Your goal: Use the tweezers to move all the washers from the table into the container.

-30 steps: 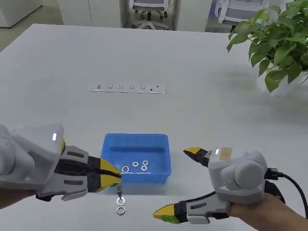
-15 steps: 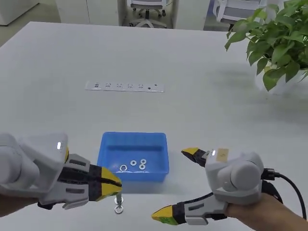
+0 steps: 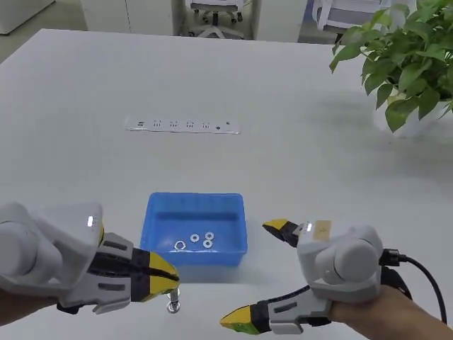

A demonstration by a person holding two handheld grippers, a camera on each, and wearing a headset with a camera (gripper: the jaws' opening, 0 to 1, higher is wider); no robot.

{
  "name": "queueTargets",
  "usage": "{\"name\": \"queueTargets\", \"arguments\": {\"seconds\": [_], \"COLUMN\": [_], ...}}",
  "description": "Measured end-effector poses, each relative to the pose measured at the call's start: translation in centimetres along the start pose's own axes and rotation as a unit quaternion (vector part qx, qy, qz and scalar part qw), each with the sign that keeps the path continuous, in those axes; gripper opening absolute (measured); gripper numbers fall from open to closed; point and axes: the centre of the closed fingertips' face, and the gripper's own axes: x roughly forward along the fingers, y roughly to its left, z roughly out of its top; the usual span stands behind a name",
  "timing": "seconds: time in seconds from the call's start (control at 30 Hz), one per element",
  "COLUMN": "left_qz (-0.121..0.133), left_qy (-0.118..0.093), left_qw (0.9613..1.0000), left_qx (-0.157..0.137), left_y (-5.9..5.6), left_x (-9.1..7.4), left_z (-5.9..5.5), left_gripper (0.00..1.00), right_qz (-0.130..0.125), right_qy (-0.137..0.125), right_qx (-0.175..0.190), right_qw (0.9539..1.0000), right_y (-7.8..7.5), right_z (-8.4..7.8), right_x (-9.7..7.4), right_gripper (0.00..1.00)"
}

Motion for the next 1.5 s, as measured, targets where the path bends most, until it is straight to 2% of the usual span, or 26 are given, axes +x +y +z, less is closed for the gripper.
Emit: {"name": "queueTargets", "arguments": {"seconds": [0.37,0.53,0.73,0.9,1.07,1.2,1.5], "left_qz": [0.001,0.001,-0.007,-0.014,-0.024,-0.028,-0.040], "left_qy": [-0.002,-0.008,-0.002,0.001,0.006,0.014,0.023], "left_qw": [1.0000,0.9999,1.0000,0.9999,0.9997,0.9995,0.9989], "left_qx": [-0.004,-0.007,-0.003,0.000,0.001,0.007,0.013], "left_y": [0.0,0.0,-0.2,-0.3,-0.3,-0.1,0.2], "left_x": [0.3,0.4,0.4,0.2,0.2,0.1,0.1], "left_z": [-0.4,-0.3,-0.4,-0.5,-0.6,-0.7,-0.7], "left_gripper": [0.05,0.05,0.05,0.05,0.05,0.05,0.05], "right_qz": [0.010,0.026,0.041,0.062,0.080,0.093,0.124], "right_qy": [0.001,-0.007,-0.011,-0.019,-0.015,-0.021,-0.017], "right_qx": [-0.006,-0.012,-0.019,-0.042,-0.065,-0.069,-0.098], "right_qw": [0.9999,0.9996,0.9989,0.9970,0.9946,0.9930,0.9872], "right_y": [0.6,1.4,2.2,3.1,3.9,4.4,5.4], "right_z": [0.1,0.4,0.9,1.7,1.9,2.5,2.7], "right_x": [0.4,0.9,1.8,2.5,3.3,4.0,5.3], "right_gripper": [0.96,0.90,0.85,0.77,0.67,0.58,0.40]}}
